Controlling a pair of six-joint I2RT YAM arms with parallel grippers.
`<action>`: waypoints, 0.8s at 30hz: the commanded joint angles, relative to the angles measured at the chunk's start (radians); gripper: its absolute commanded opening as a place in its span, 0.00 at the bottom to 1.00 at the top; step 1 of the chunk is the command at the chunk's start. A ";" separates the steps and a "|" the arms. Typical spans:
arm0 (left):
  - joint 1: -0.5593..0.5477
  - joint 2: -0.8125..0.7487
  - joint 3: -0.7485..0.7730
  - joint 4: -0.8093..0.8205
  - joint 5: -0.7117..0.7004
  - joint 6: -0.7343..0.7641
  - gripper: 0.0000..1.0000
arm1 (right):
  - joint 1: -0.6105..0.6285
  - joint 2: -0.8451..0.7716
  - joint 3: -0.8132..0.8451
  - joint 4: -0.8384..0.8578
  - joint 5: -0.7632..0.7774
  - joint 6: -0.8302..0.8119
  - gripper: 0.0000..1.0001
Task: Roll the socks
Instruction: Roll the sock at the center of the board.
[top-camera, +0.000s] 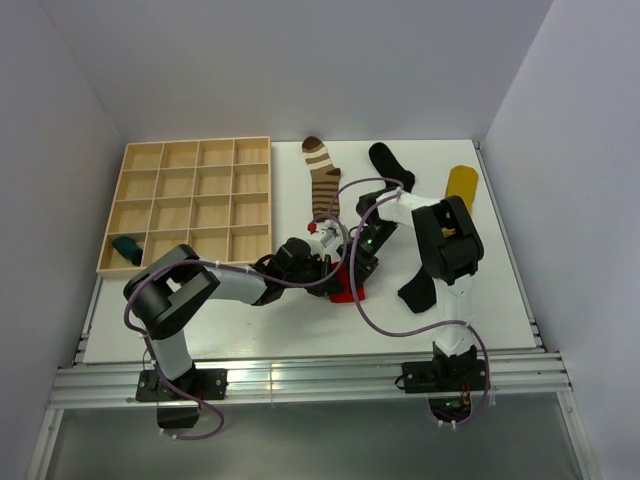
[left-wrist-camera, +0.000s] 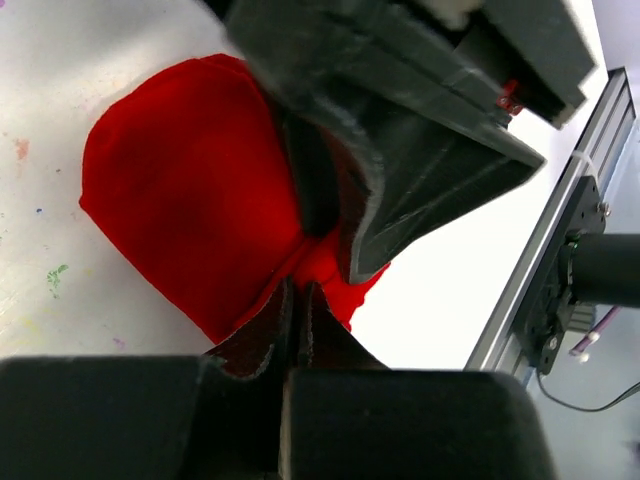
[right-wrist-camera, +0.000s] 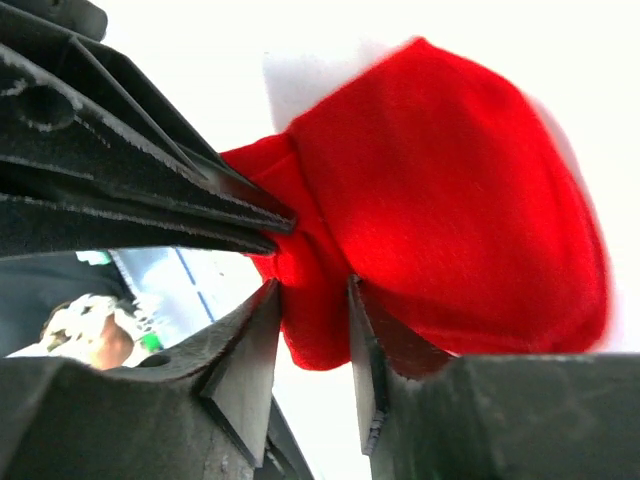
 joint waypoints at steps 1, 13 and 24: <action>-0.005 0.035 0.029 -0.145 0.000 -0.042 0.00 | -0.022 -0.067 -0.021 0.153 0.104 0.010 0.40; 0.038 0.070 0.143 -0.349 0.136 -0.220 0.00 | -0.105 -0.231 -0.116 0.300 0.097 0.068 0.48; 0.119 0.124 0.144 -0.389 0.305 -0.263 0.00 | -0.114 -0.480 -0.317 0.489 0.192 0.036 0.50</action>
